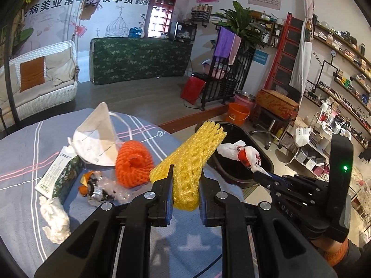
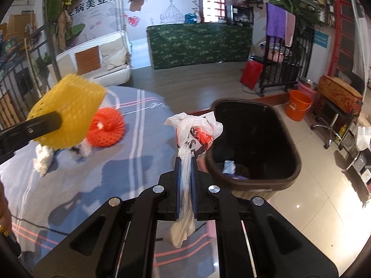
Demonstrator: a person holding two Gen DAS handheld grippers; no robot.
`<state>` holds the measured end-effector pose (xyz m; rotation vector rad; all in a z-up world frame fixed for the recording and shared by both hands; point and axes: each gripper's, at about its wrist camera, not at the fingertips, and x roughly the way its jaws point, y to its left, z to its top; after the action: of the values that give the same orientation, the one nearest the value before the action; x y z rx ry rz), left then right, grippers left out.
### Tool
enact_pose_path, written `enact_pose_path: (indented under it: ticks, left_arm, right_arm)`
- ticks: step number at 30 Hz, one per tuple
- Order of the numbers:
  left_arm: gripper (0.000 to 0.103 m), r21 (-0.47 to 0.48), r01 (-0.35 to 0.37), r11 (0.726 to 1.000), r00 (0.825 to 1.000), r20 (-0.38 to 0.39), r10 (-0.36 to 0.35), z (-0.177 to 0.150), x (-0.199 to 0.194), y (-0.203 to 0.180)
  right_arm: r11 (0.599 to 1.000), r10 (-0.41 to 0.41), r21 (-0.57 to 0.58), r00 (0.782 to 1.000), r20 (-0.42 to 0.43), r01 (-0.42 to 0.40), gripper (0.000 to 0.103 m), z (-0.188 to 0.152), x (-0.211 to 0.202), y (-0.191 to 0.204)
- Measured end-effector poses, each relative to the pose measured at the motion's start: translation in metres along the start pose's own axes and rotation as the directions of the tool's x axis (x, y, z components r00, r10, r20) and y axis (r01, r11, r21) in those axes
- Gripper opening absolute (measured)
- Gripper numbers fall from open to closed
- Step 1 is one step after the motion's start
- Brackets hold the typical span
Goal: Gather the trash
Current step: 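Carry the white bag over the wastebasket and open the right tool, then lower the yellow foam net into the wastebasket and open the left tool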
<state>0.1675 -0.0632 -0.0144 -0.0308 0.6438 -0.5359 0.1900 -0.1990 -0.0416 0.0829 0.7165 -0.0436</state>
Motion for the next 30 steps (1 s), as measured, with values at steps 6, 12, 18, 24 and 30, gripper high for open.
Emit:
enact_pose_path:
  ticks: [6,12,18,24,30]
  left_arm:
    - [0.018,0.008,0.043,0.999,0.999,-0.013,-0.043,0.008,0.016,-0.010]
    - [0.018,0.020,0.067,0.998,0.997,-0.032,-0.067,0.013,0.029,-0.020]
    - [0.018,0.044,0.095,0.994,0.994,-0.051,-0.093,0.016,0.042,-0.035]
    - [0.018,0.047,0.130,0.990,0.988,-0.089,-0.126,0.018,0.059,-0.046]
    - [0.018,0.057,0.154,0.986,0.982,-0.116,-0.147,0.025,0.080,-0.058]
  right_arm:
    - [0.997,-0.063,0.035,0.998,0.002,0.063,0.008,0.015,0.021,-0.033]
    - [0.987,-0.115,0.104,0.991,-0.064,0.122,0.008,0.020,0.066,-0.076]
    - [0.976,-0.123,0.164,0.985,-0.120,0.142,0.011,0.013,0.100,-0.100]
    - [0.963,-0.167,0.197,0.980,-0.104,0.185,0.083,0.007,0.109,-0.109]
    - [0.961,-0.202,0.178,0.977,-0.063,0.210,0.083,0.006,0.089,-0.109]
